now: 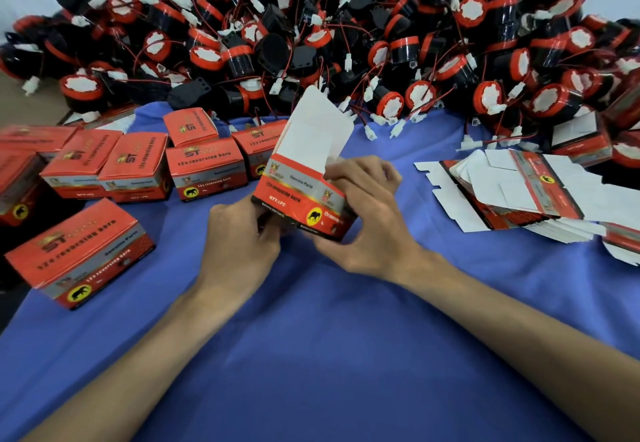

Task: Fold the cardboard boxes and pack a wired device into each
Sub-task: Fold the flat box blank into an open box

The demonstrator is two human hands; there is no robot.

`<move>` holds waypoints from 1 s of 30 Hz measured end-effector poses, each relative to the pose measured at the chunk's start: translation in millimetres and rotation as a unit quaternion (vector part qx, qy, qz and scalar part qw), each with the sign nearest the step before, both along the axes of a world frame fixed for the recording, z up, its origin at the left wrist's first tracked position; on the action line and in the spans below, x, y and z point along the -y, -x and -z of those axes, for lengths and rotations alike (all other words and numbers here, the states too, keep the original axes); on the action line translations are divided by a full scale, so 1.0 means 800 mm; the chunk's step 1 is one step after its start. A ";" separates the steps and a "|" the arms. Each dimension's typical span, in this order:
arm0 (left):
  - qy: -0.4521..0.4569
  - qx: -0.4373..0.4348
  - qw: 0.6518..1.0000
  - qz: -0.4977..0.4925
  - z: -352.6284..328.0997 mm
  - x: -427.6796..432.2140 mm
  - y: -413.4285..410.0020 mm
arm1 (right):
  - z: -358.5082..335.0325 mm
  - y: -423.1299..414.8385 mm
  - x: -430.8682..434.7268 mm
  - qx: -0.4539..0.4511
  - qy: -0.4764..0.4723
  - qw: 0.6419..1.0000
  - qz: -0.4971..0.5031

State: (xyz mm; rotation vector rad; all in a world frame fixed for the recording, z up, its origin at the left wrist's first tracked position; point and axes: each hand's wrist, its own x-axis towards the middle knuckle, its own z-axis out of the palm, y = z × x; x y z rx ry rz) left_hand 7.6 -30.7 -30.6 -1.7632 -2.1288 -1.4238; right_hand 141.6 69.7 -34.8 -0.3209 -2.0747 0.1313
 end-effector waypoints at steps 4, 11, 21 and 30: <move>0.010 -0.012 1.000 -0.009 0.000 0.001 0.004 | 0.001 -0.002 -0.005 0.013 0.019 0.998 -0.052; 0.037 0.067 0.997 0.019 0.011 -0.002 0.019 | -0.005 -0.010 -0.007 0.066 -0.008 0.995 -0.080; -0.020 0.082 0.996 0.032 0.007 -0.006 0.023 | -0.046 -0.013 0.015 0.341 -0.127 0.931 0.038; 0.113 0.297 0.913 0.256 0.003 0.000 0.033 | -0.035 -0.007 0.014 0.393 -0.008 0.916 0.074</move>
